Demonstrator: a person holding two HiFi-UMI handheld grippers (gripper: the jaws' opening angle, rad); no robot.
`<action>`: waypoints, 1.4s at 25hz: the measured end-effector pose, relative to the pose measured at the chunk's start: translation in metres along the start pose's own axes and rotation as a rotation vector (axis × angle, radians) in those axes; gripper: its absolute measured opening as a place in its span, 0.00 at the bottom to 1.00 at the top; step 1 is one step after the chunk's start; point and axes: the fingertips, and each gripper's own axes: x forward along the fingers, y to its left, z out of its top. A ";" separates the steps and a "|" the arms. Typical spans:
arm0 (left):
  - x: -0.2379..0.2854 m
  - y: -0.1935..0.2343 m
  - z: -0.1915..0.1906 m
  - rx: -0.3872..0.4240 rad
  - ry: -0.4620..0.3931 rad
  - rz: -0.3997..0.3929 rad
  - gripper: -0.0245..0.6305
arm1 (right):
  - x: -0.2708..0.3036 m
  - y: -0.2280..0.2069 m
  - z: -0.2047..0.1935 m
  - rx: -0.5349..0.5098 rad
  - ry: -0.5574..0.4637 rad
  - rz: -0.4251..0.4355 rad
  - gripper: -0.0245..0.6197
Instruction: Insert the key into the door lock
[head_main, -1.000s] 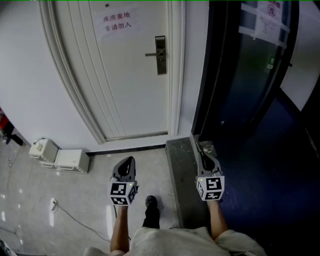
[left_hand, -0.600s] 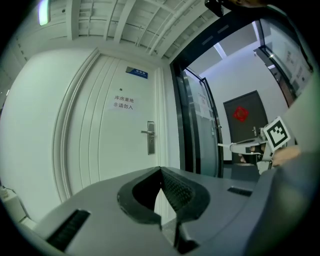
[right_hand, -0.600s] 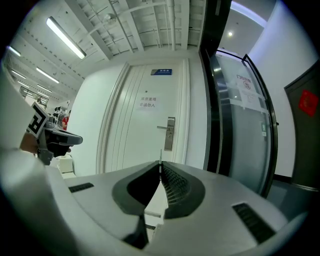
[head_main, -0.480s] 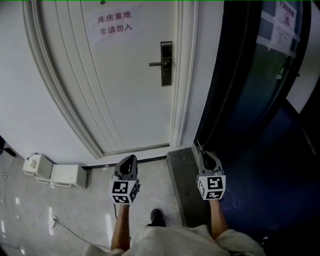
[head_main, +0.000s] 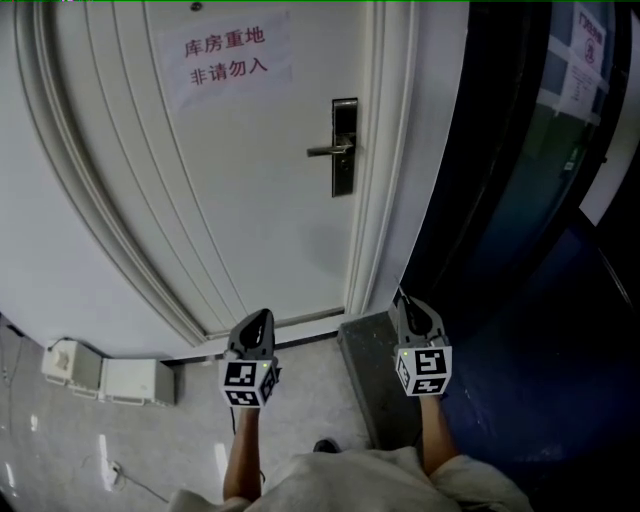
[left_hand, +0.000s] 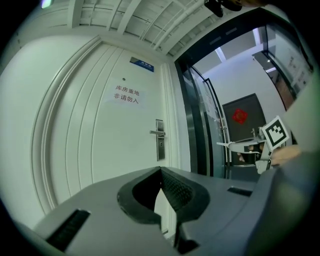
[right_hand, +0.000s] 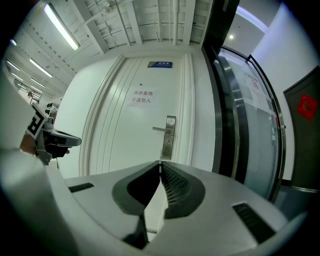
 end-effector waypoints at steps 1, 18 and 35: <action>0.005 0.005 0.000 0.000 0.002 -0.004 0.06 | 0.007 0.002 0.000 0.001 0.001 -0.001 0.08; 0.058 0.031 -0.029 -0.016 0.055 -0.018 0.06 | 0.068 0.005 -0.029 0.013 0.061 0.023 0.08; 0.230 0.071 -0.010 0.010 0.057 0.032 0.06 | 0.241 -0.061 -0.024 0.012 0.013 0.085 0.08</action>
